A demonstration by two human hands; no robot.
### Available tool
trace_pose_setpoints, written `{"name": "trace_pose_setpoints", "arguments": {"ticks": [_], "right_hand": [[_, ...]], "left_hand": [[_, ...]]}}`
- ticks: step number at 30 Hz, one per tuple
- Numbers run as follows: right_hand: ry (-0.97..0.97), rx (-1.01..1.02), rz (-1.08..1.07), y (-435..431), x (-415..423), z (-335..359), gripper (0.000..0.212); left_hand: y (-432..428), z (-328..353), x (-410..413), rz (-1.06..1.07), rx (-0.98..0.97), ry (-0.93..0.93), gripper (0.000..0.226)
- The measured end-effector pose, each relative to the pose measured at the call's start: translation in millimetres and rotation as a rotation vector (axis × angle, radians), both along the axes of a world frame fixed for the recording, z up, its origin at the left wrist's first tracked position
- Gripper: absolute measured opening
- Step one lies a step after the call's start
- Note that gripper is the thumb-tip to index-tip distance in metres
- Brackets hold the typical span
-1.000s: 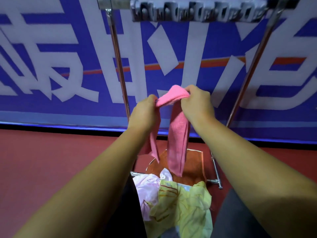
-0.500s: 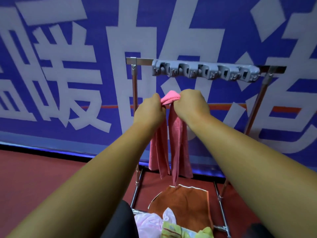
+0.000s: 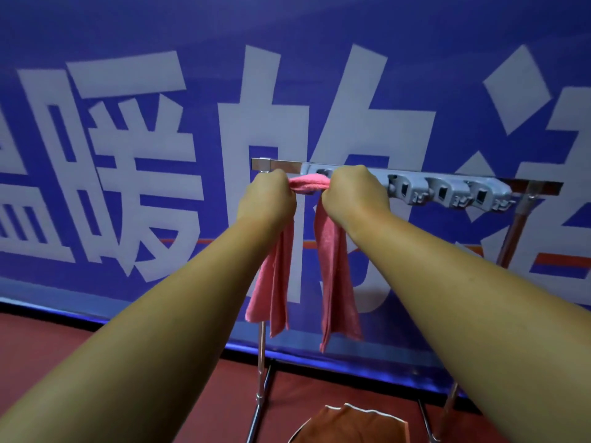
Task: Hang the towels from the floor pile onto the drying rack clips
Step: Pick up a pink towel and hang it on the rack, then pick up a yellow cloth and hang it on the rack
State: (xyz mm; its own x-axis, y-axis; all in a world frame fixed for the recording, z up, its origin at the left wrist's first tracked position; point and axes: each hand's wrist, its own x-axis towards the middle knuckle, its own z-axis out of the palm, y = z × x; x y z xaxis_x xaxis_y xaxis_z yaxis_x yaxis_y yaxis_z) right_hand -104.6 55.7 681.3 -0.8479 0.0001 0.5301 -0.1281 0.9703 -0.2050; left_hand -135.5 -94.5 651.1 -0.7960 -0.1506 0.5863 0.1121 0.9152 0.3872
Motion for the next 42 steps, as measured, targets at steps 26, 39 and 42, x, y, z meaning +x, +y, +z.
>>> {"name": "trace_pose_setpoints", "arguments": {"ticks": [26, 39, 42], "right_hand": [[-0.057, -0.043, -0.017, -9.6, -51.7, -56.3, 0.026], [-0.655, -0.001, 0.004, 10.9, -22.4, -217.3, 0.016], [-0.800, -0.045, -0.020, 19.5, -21.1, -263.7, 0.020]], "left_hand": [[-8.0, -44.2, -38.3, -0.178, 0.107, -0.110, 0.016], [-5.5, -199.9, -22.9, -0.177, 0.141, -0.626, 0.024], [-1.7, -255.7, -12.3, -0.144, 0.098, -0.734, 0.029]]}}
